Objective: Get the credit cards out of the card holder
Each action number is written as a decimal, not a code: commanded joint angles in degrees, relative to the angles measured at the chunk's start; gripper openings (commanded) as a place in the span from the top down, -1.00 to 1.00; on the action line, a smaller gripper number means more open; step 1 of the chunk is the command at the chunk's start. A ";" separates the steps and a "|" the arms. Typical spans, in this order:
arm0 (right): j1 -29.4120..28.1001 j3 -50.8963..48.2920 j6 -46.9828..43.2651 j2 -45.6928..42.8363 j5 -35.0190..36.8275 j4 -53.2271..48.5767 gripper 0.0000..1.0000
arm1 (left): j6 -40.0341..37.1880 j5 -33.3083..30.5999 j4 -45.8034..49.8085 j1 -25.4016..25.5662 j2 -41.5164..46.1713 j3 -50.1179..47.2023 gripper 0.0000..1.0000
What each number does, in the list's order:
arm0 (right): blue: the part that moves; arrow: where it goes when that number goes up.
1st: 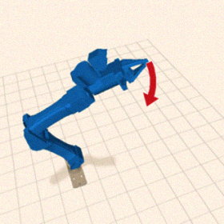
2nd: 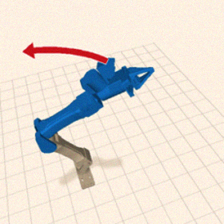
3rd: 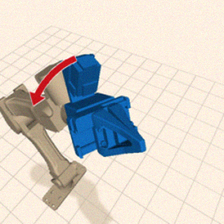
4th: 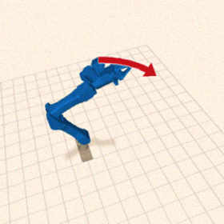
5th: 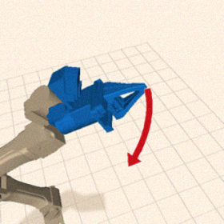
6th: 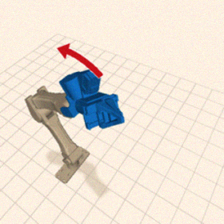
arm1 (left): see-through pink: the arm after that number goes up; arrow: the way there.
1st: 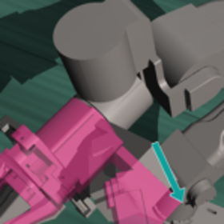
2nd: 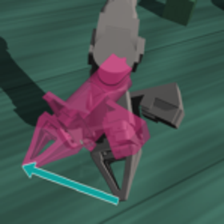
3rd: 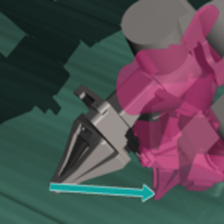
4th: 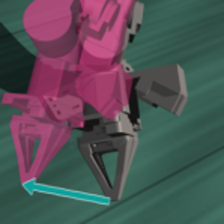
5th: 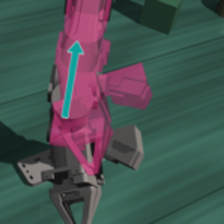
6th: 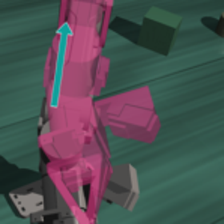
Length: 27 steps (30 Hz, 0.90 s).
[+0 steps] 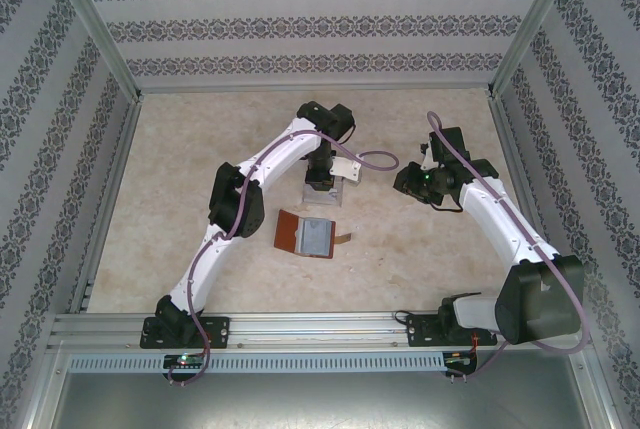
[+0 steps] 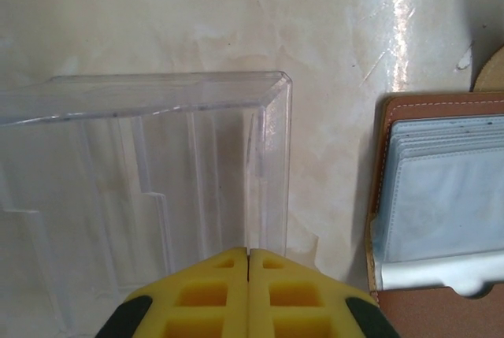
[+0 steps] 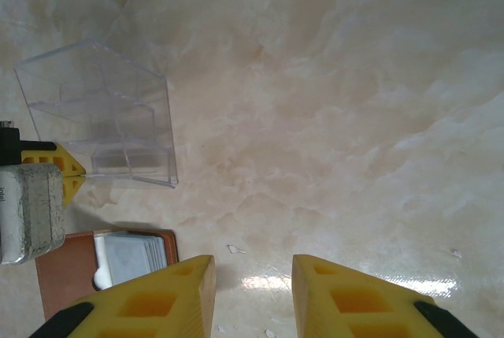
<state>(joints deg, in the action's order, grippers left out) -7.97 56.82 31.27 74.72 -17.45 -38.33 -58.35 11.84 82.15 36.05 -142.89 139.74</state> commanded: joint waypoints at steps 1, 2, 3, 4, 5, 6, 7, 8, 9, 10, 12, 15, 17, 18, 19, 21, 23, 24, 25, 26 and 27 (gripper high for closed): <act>0.60 -0.94 -0.68 -0.01 -0.91 0.49 0.35 | -1.81 -0.87 2.90 1.03 -1.60 1.26 0.68; 0.64 -0.92 -0.69 -0.01 -0.98 0.49 0.35 | -2.01 -0.97 2.84 1.17 -1.60 1.38 0.61; 0.61 -0.95 -0.68 -0.04 -1.00 0.57 0.35 | -2.07 -1.00 2.79 1.20 -1.53 1.64 0.56; 0.66 -0.95 -0.69 0.01 -1.00 0.54 0.35 | -2.19 -1.11 2.71 1.21 -1.56 1.88 0.54; 0.61 -0.93 -0.69 -0.01 -1.00 0.62 0.35 | -2.20 -1.09 2.64 1.23 -1.47 2.31 0.53; 0.64 -0.98 -0.66 -0.05 -1.00 0.58 0.35 | -2.12 -1.19 2.37 1.30 -1.36 2.51 0.52; 0.66 -0.99 -0.66 -0.10 -0.99 0.61 0.35 | -2.09 -1.19 2.11 1.30 -1.18 2.65 0.50; 0.66 -0.92 -0.60 -0.12 -0.92 0.55 0.35 | -2.09 -1.20 1.82 1.31 -0.88 2.65 0.48; 0.61 -0.92 -0.60 -0.14 -0.92 0.62 0.35 | -2.16 -1.20 1.42 1.34 -0.64 2.68 0.45; 0.65 -0.92 -0.61 -0.14 -0.92 0.56 0.35 | -2.20 -1.41 1.16 1.30 -0.34 2.66 0.42; 0.64 -1.01 -0.60 -0.19 -0.92 0.62 0.35 | -2.20 -2.02 0.47 1.30 0.10 2.64 0.37; 0.65 -1.12 -0.58 -0.10 -0.92 0.77 0.35 | -1.87 -2.90 -0.57 1.34 0.89 2.57 0.34; 0.64 -1.16 -0.60 -0.03 -0.93 0.88 0.35 | -1.05 -3.25 -1.47 1.27 1.50 2.55 0.34; 0.66 -1.10 -0.61 -0.02 -0.92 0.86 0.35 | -0.66 -3.30 -1.89 1.22 1.87 2.39 0.33; 0.63 -1.14 -0.60 0.07 -0.92 0.87 0.35 | -0.35 -3.28 -2.25 1.21 2.16 2.25 0.33; 0.64 -1.09 -0.53 0.14 -1.00 0.92 0.35 | 0.04 -3.56 -3.12 1.13 2.89 1.44 0.32; 0.62 -1.03 -0.54 0.24 -1.13 0.96 0.35 | 0.38 -3.66 -4.00 1.04 3.64 0.63 0.32; 0.66 -1.04 -0.52 0.25 -1.14 0.97 0.35 | 0.75 -3.90 -4.78 0.91 3.97 0.10 0.31; 0.59 -1.01 -0.54 0.25 -1.11 1.06 0.35 | 1.12 -4.18 -5.50 0.78 4.32 -0.23 0.32; 0.60 -1.01 -0.57 0.25 -1.09 1.04 0.35 | 1.26 -4.37 -5.99 0.69 4.58 -0.69 0.31; 0.62 -1.13 -0.59 0.29 -1.09 1.09 0.35 | 1.31 -4.57 -6.46 0.60 4.80 -1.11 0.31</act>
<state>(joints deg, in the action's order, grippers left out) -7.97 56.60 31.27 74.72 -17.45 -37.93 -57.87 8.29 77.80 36.75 -141.67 139.87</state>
